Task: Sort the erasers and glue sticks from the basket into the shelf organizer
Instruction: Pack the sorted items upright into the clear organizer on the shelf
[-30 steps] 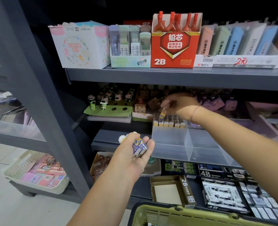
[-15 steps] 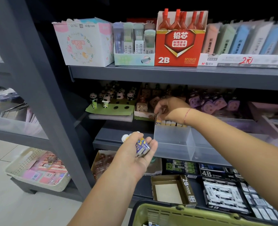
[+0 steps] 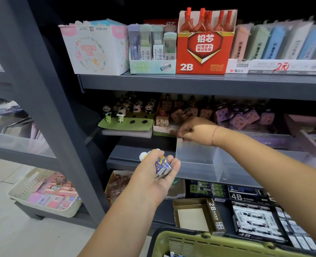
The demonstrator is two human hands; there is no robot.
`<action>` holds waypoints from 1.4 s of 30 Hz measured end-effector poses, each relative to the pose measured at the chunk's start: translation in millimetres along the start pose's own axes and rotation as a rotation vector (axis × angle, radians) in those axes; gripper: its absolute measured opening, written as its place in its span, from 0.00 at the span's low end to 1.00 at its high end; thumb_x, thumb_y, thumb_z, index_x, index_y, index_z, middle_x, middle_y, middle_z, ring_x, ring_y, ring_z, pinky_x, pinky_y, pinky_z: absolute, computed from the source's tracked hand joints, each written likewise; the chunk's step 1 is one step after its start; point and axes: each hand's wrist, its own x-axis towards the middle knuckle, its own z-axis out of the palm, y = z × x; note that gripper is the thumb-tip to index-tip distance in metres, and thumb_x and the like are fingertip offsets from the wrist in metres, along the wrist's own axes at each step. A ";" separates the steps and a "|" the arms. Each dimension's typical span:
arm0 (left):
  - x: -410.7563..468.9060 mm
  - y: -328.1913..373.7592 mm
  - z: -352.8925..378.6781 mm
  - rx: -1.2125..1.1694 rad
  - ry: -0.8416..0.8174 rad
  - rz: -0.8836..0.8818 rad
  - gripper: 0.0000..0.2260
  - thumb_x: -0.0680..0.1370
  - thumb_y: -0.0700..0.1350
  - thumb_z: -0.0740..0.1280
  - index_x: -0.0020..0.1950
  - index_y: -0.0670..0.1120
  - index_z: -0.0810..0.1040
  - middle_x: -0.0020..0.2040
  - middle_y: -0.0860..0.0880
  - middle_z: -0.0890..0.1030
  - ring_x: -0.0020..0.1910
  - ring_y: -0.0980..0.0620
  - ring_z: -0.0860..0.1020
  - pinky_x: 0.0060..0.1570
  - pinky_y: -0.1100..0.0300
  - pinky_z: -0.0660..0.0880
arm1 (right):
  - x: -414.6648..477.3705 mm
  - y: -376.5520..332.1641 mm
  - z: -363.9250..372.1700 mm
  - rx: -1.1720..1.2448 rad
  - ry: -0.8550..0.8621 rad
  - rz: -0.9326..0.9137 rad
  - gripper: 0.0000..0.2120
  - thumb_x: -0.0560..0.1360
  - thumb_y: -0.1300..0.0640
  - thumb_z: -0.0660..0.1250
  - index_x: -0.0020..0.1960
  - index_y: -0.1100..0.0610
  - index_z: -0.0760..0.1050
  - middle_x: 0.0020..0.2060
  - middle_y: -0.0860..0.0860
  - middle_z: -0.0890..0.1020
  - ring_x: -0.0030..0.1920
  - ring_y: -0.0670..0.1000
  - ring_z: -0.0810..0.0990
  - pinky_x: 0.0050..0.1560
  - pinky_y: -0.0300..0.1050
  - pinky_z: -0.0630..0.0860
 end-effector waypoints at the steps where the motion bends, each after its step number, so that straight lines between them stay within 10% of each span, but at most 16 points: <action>1: -0.3 -0.4 0.3 0.000 0.002 -0.001 0.07 0.77 0.37 0.68 0.53 0.35 0.76 0.47 0.37 0.79 0.44 0.45 0.80 0.39 0.51 0.78 | 0.3 1.0 -0.1 -0.015 -0.015 -0.003 0.10 0.78 0.55 0.63 0.52 0.55 0.82 0.44 0.49 0.82 0.44 0.49 0.79 0.49 0.40 0.74; 11: 2.3 -0.5 -1.3 0.009 -0.067 -0.006 0.06 0.75 0.36 0.70 0.50 0.33 0.78 0.43 0.37 0.81 0.44 0.45 0.82 0.39 0.50 0.82 | -9.7 0.2 -3.2 -0.025 0.033 0.007 0.15 0.79 0.48 0.61 0.56 0.56 0.80 0.50 0.53 0.83 0.51 0.52 0.80 0.54 0.44 0.76; 18: 0.0 -2.9 2.2 -0.003 -0.142 -0.006 0.07 0.74 0.34 0.70 0.50 0.33 0.78 0.42 0.38 0.83 0.44 0.44 0.82 0.35 0.52 0.82 | -47.3 -28.2 -0.7 0.642 -0.229 -0.080 0.13 0.77 0.53 0.65 0.56 0.58 0.81 0.42 0.49 0.81 0.40 0.43 0.74 0.40 0.36 0.69; 26: 3.1 -2.9 1.7 0.045 -0.122 0.010 0.10 0.74 0.32 0.68 0.54 0.34 0.77 0.48 0.36 0.83 0.53 0.42 0.82 0.39 0.49 0.82 | -42.3 -21.9 -16.3 0.923 -0.033 0.118 0.06 0.72 0.66 0.70 0.46 0.57 0.80 0.33 0.49 0.80 0.31 0.42 0.77 0.35 0.32 0.76; 30: 5.9 -1.9 -2.3 0.081 -0.061 0.004 0.08 0.74 0.34 0.69 0.51 0.32 0.78 0.44 0.37 0.83 0.49 0.45 0.83 0.39 0.50 0.81 | -27.2 -5.8 -38.5 0.514 0.266 0.217 0.07 0.72 0.62 0.73 0.48 0.54 0.79 0.43 0.50 0.81 0.41 0.47 0.78 0.42 0.33 0.76; 34: 6.7 -2.2 -2.2 0.083 -0.050 -0.007 0.10 0.73 0.33 0.70 0.54 0.31 0.78 0.47 0.36 0.83 0.48 0.45 0.83 0.38 0.51 0.82 | -20.7 4.7 -36.6 0.152 0.208 0.188 0.08 0.71 0.57 0.73 0.50 0.51 0.81 0.45 0.46 0.81 0.45 0.46 0.78 0.38 0.26 0.70; 42: 7.8 -2.6 -2.6 0.096 -0.040 -0.016 0.08 0.73 0.34 0.70 0.51 0.32 0.78 0.43 0.38 0.83 0.45 0.46 0.83 0.38 0.52 0.82 | -11.5 10.7 -2.8 0.288 0.170 0.172 0.08 0.69 0.66 0.73 0.41 0.53 0.80 0.44 0.58 0.84 0.32 0.48 0.80 0.36 0.37 0.78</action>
